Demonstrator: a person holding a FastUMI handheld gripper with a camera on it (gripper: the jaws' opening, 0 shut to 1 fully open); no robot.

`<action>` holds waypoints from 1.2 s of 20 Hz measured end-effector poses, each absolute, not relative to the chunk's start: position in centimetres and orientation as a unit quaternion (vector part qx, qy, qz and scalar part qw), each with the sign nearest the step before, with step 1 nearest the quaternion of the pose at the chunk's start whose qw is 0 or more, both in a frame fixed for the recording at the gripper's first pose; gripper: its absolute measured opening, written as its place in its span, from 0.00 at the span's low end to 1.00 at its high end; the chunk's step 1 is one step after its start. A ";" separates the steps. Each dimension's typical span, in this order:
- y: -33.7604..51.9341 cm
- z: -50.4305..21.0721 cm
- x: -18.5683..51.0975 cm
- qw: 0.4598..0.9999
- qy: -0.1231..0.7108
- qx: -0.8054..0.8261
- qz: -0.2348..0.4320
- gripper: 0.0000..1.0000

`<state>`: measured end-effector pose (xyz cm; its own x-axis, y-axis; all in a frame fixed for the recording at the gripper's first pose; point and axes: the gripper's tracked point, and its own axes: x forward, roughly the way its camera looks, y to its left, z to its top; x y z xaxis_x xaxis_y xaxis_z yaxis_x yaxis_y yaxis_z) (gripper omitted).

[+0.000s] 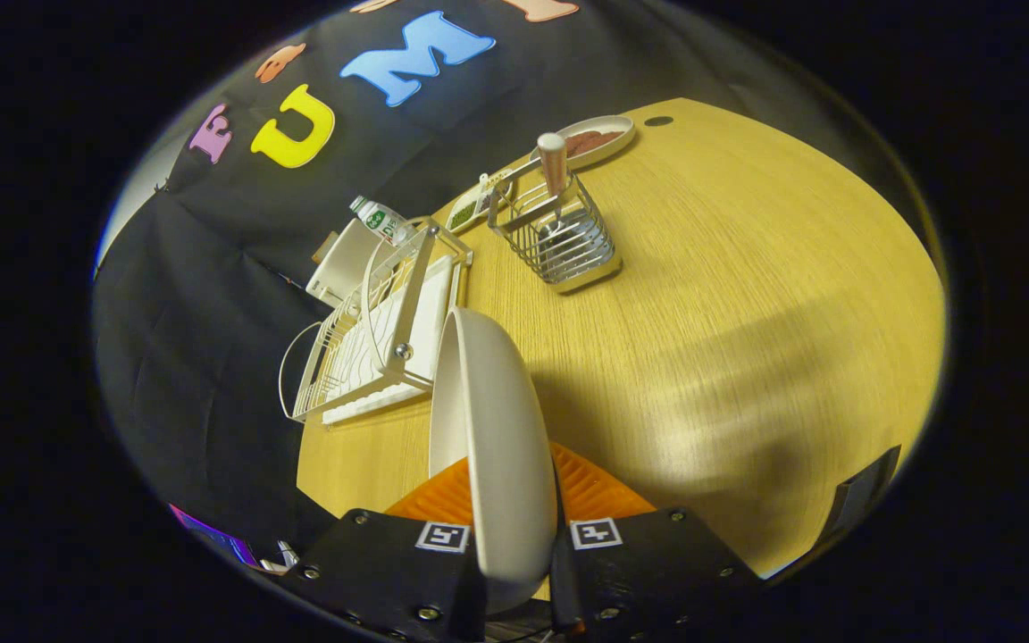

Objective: Take the plate from the dish rack, then take the spoon from the basket and place it into the plate.

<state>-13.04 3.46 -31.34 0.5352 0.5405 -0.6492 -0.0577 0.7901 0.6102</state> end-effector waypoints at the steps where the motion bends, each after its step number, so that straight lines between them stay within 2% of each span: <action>1: 3.7 -31.9 -13.3 0.832 0.446 0.274 0.185 0.27; 2: 3.6 -32.6 -13.5 0.831 0.449 0.272 0.184 0.28; 4: 2.3 -34.3 -13.6 0.833 0.458 0.261 0.168 0.39; 5: 1.6 -34.1 -13.7 0.838 0.457 0.250 0.160 0.50; 7: 0.1 -34.0 -13.5 0.859 0.443 0.210 0.149 0.55; 8: -0.7 -34.0 -13.3 0.868 0.440 0.181 0.143 0.61; 9: -1.6 -33.8 -13.4 0.875 0.436 0.155 0.141 0.77; 15: -7.8 -29.0 -11.8 0.930 0.358 0.043 0.073 0.78; 24: -9.5 -15.8 -6.9 0.983 0.170 0.021 0.065 0.78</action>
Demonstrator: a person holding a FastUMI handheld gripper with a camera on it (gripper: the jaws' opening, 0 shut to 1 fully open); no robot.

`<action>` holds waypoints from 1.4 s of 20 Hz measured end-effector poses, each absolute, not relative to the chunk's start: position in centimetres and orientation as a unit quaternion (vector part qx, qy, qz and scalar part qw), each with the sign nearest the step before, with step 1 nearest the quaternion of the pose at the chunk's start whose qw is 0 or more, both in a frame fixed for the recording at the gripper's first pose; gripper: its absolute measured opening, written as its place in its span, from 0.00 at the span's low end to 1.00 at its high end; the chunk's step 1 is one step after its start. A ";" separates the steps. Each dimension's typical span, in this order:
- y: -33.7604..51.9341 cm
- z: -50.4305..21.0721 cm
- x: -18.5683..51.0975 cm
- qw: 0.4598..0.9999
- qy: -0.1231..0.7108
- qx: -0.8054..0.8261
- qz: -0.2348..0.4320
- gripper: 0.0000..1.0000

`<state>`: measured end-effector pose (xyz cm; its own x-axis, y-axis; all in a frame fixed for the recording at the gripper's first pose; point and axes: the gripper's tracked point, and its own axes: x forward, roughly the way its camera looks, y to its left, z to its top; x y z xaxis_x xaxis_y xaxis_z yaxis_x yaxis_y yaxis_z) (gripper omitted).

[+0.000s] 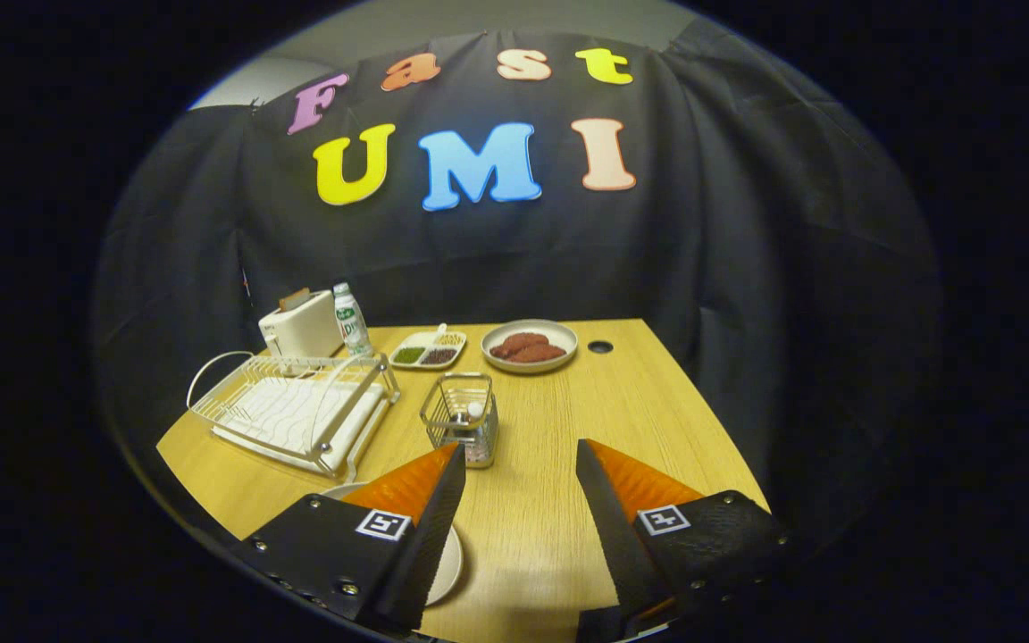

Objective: Take the plate from the dish rack, then take the spoon from the basket and place it into the plate.

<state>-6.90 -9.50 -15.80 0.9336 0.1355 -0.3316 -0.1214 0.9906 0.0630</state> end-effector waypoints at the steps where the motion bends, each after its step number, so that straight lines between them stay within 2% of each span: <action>1: -9.3 -14.5 -6.4 0.987 0.142 0.017 0.072 0.78; 5: -8.4 -12.2 -4.9 0.993 0.069 -0.003 0.095 0.77; 9: -7.9 -13.0 -3.4 0.995 0.004 -0.036 0.097 0.77; 19: -5.4 -19.0 3.1 0.995 -0.029 -0.008 0.094 0.78; 23: -4.3 -21.1 5.4 0.995 -0.019 0.028 0.096 0.77; 25: -3.9 -21.8 6.4 0.995 -0.013 0.022 0.094 0.72; 26: -3.7 -22.4 6.6 0.995 -0.003 0.020 0.095 0.66; 28: -3.7 -21.7 6.2 0.995 -0.002 0.032 0.091 0.35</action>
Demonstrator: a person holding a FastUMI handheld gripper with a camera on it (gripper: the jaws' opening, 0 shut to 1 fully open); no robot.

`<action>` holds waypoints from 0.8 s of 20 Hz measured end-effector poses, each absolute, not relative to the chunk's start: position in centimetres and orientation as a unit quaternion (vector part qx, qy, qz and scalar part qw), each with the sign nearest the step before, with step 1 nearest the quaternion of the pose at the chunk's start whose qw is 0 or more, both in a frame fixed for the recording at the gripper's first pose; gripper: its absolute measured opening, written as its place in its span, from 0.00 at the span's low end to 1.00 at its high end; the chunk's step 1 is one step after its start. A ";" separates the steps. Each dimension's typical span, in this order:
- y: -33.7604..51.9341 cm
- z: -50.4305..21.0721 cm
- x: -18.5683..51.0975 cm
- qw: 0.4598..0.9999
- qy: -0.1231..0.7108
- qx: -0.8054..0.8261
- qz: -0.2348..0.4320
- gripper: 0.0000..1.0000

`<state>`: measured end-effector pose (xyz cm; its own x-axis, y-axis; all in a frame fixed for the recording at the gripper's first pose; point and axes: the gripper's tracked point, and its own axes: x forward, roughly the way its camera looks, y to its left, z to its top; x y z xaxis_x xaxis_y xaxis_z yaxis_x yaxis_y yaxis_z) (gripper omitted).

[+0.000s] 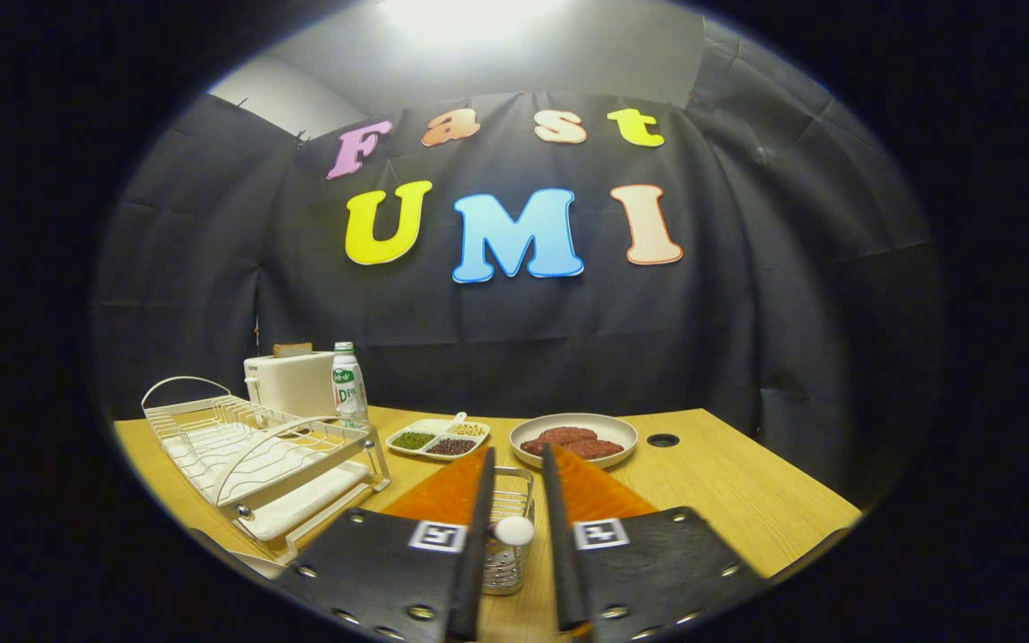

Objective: Take the plate from the dish rack, then take the spoon from the basket and place it into the plate.

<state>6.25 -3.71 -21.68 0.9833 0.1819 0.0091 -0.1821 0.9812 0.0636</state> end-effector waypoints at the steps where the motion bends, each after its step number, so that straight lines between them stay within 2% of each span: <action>1: -3.3 -22.2 6.8 0.995 0.001 0.035 0.090 0.20; 5: -2.2 -21.1 6.6 0.995 0.017 0.004 0.094 0.08; 16: -3.1 -13.0 2.4 0.997 0.029 0.004 0.078 0.08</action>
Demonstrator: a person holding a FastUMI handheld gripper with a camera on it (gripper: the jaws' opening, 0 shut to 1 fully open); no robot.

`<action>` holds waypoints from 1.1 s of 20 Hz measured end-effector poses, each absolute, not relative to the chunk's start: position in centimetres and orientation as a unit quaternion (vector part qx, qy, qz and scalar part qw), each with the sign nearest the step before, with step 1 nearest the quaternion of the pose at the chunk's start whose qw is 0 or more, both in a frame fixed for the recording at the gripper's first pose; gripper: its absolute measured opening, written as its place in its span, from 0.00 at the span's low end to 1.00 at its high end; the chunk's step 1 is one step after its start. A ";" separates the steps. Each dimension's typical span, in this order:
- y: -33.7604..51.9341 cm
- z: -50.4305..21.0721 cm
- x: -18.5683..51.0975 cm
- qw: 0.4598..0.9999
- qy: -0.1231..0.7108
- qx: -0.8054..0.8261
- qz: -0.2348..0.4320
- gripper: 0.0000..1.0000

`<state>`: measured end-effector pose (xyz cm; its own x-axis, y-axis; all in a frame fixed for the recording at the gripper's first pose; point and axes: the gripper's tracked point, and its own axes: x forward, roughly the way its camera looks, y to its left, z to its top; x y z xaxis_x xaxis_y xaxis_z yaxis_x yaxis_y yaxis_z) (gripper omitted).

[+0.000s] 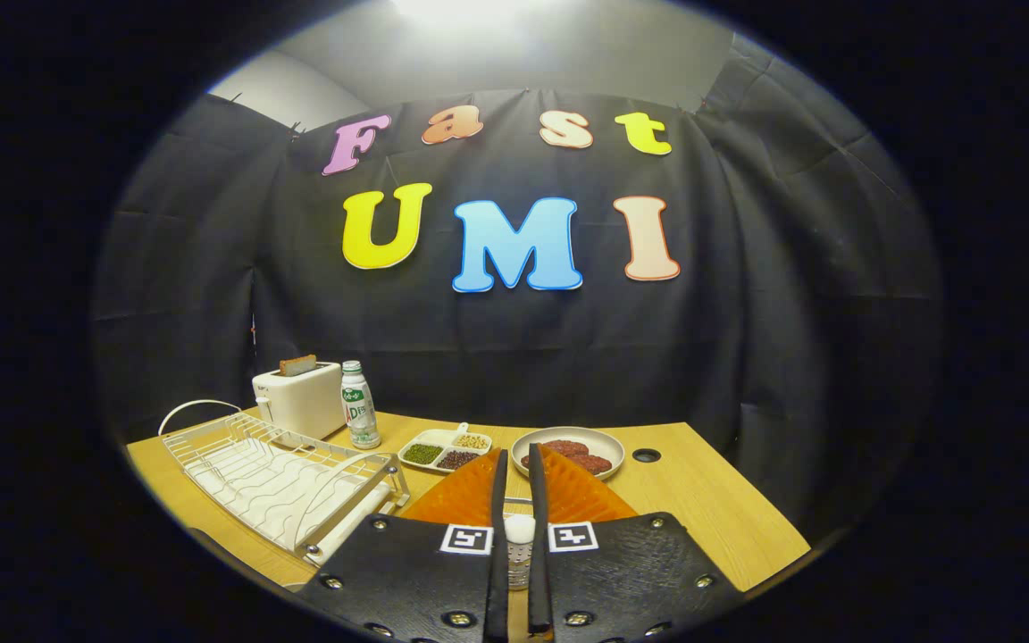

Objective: Take the plate from the dish rack, then take the spoon from the basket and place it into the plate.

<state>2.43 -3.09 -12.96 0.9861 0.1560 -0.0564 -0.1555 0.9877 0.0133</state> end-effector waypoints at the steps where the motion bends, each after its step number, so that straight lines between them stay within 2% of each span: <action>1: -3.1 -12.2 1.9 0.996 0.028 0.005 0.079 0.08; 12: -6.4 -6.0 -4.7 0.998 0.028 -0.007 0.062 0.08; 22: -3.6 -9.1 -8.9 0.992 0.077 0.000 0.098 0.08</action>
